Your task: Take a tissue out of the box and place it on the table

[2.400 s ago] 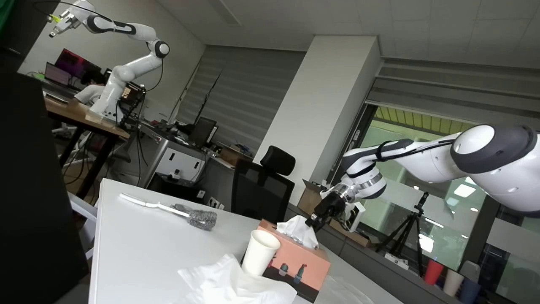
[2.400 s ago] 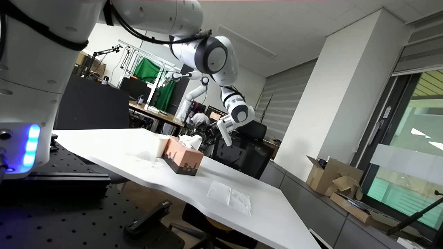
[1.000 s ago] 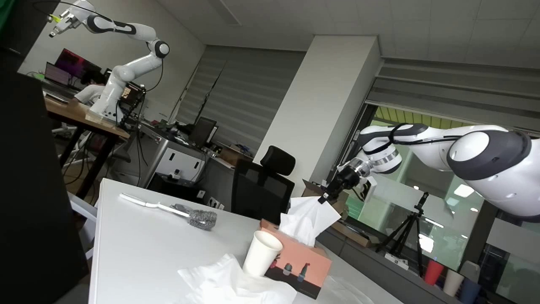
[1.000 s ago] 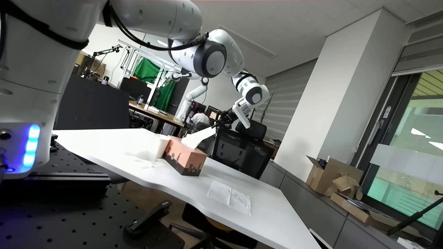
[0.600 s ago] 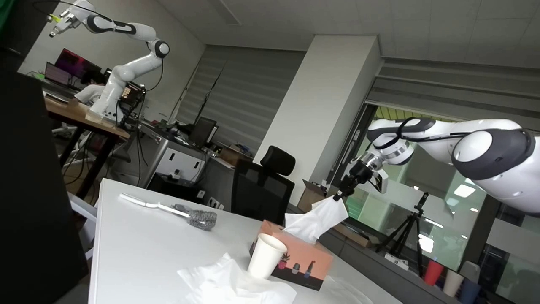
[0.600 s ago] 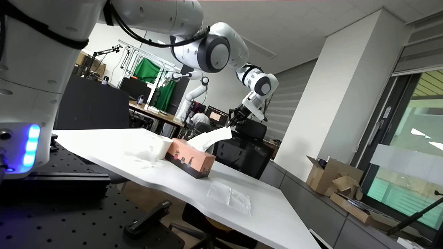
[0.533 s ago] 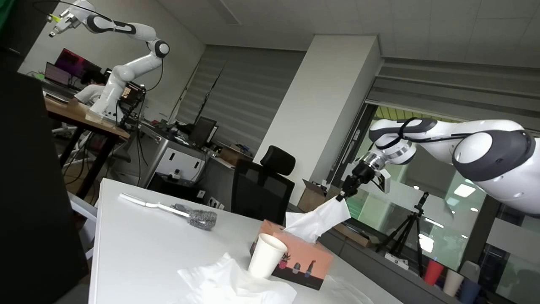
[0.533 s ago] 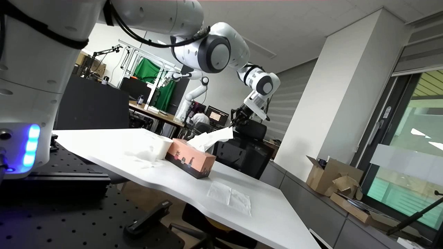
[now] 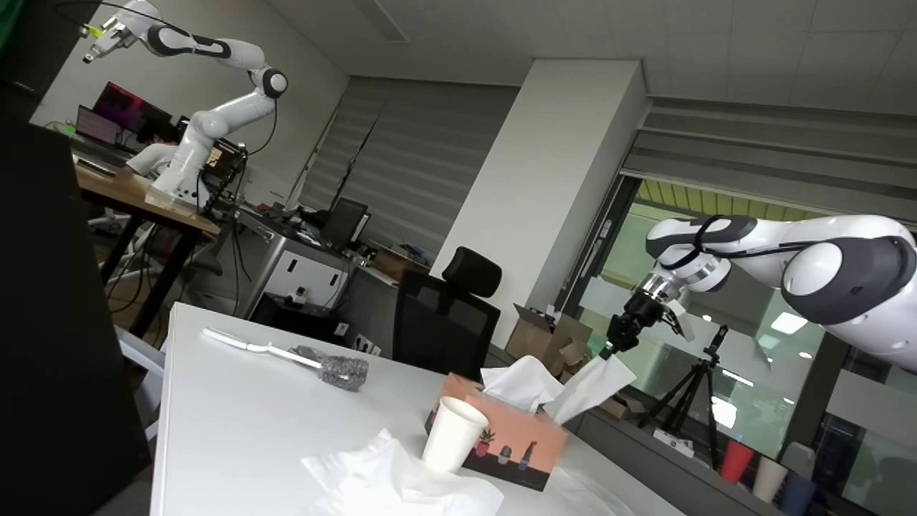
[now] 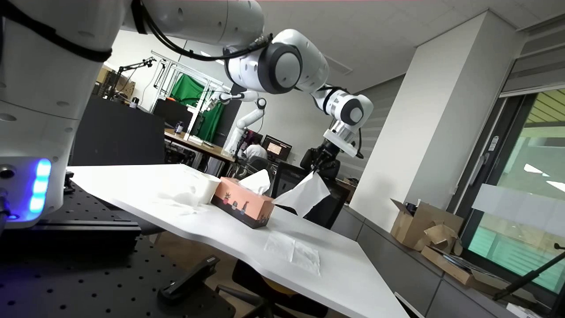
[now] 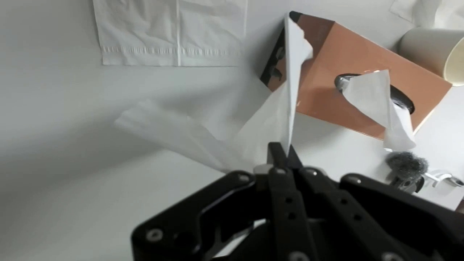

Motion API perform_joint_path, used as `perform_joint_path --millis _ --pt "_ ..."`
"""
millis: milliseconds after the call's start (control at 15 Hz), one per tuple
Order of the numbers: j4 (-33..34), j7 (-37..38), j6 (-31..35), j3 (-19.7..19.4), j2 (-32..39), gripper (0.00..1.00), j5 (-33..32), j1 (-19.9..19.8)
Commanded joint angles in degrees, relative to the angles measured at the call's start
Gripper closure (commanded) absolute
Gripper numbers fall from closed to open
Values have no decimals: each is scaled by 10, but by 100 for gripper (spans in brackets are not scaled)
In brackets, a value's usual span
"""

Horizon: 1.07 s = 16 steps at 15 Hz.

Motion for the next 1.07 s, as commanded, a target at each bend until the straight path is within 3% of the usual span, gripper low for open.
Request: perform_joint_path --millis 0,67,133,200,267,333,400,467,533,600,667,733,800,933,1000 --pt "-12 44 4 -19 3 100 -18 -6" --pt "-12 50 4 -22 7 100 -22 -8" --pt "53 65 -24 -10 48 100 -37 -12" --pt "54 71 -26 -10 53 100 -41 -14" --pt "-8 70 0 -25 24 100 -32 -12" --pt "-8 76 1 -26 29 100 -33 -13" --pt "54 88 -27 -15 69 100 -48 -18" --pt "54 94 -33 -15 73 100 -52 -19" --pt "-9 92 -13 -28 43 100 -40 -18" --pt "-11 96 -15 -28 48 100 -41 -18" --pt "51 106 -45 -15 87 100 -56 -22" --pt "52 110 -50 -16 91 100 -59 -22" --pt "-10 106 -31 -28 61 100 -47 -20" --pt "-16 107 -48 -21 62 100 -36 -24" --pt "46 115 -86 -2 97 100 -44 -29"
